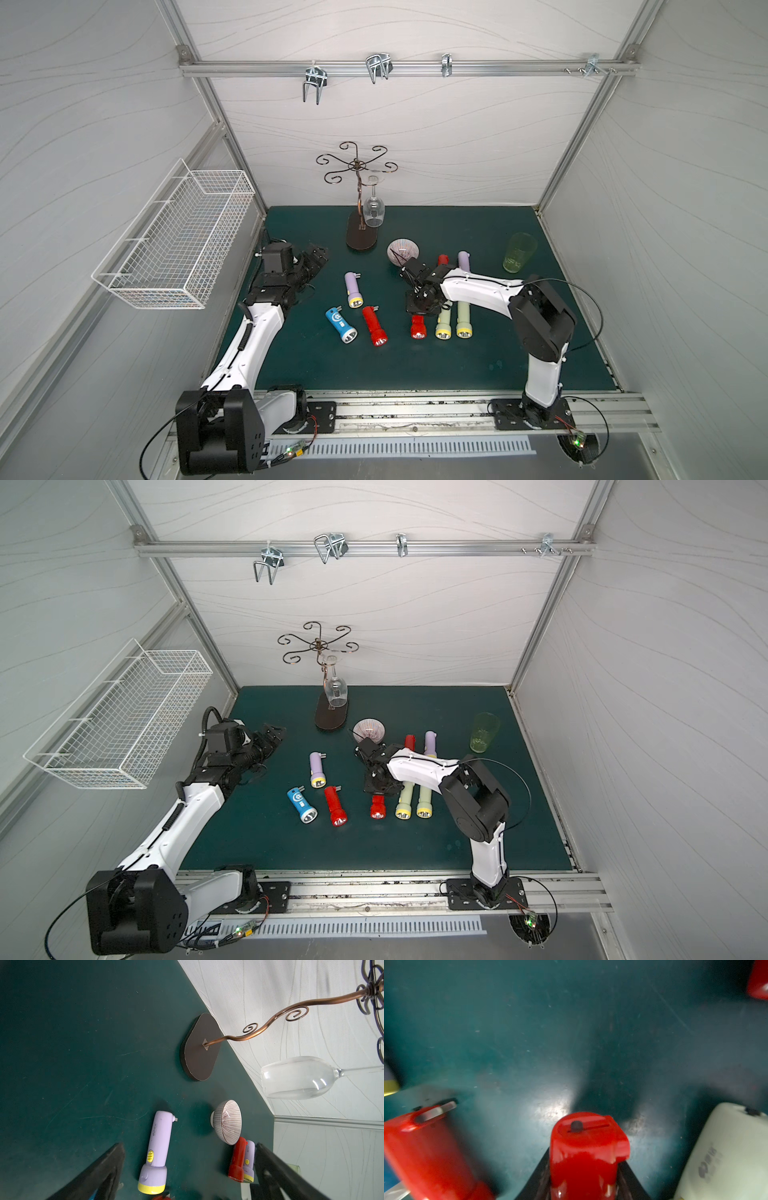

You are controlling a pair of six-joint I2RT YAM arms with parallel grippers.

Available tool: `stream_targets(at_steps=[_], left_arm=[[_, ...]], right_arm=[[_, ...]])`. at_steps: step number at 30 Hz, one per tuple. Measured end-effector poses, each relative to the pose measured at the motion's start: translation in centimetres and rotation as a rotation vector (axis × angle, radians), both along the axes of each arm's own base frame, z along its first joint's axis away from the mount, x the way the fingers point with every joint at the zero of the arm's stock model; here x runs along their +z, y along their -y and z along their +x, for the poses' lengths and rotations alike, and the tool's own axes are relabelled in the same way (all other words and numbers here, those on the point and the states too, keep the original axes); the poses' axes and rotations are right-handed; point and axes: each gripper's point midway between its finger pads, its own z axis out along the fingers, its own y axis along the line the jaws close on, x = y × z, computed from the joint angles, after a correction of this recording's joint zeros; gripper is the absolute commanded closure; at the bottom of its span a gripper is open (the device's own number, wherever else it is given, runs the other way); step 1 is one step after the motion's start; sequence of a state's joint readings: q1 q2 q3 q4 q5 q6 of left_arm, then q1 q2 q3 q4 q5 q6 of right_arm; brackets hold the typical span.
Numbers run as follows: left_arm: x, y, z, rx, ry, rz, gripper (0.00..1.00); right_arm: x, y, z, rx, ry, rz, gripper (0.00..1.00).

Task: Close the plug at the bottom of the flashlight
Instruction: Place the flashlight at the center of the board.

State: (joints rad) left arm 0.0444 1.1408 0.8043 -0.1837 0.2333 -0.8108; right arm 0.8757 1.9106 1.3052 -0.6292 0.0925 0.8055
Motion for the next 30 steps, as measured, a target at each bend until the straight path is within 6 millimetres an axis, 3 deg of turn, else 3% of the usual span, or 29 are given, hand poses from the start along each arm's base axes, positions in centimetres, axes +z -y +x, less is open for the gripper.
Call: stream_targets(at_steps=[3,5,10,21,26,30], left_arm=[[0.0,0.1,0.0,-0.005,0.000,-0.004,0.03],[0.0,0.2,0.0,-0.008,0.000,-0.006,0.03],[0.0,0.2,0.0,-0.009,0.000,-0.007,0.03],[0.0,0.1,0.0,-0.011,0.001,0.000,0.04],[-0.2,-0.4,0.1,-0.006,-0.003,0.013,0.04],[-0.9,-1.5,0.2,0.019,-0.019,0.022,0.05]], right_arm=[[-1.0,0.2,-0.1,-0.003,-0.014,-0.021,0.63],[-1.0,0.2,0.0,-0.006,-0.012,-0.024,0.43],[-0.9,0.1,0.3,-0.011,0.001,-0.030,0.26],[0.3,1.0,0.7,0.013,0.031,-0.089,0.23],[2.9,0.6,1.0,0.046,0.087,-0.086,0.23],[5.4,-1.6,0.4,0.111,0.138,-0.043,0.23]])
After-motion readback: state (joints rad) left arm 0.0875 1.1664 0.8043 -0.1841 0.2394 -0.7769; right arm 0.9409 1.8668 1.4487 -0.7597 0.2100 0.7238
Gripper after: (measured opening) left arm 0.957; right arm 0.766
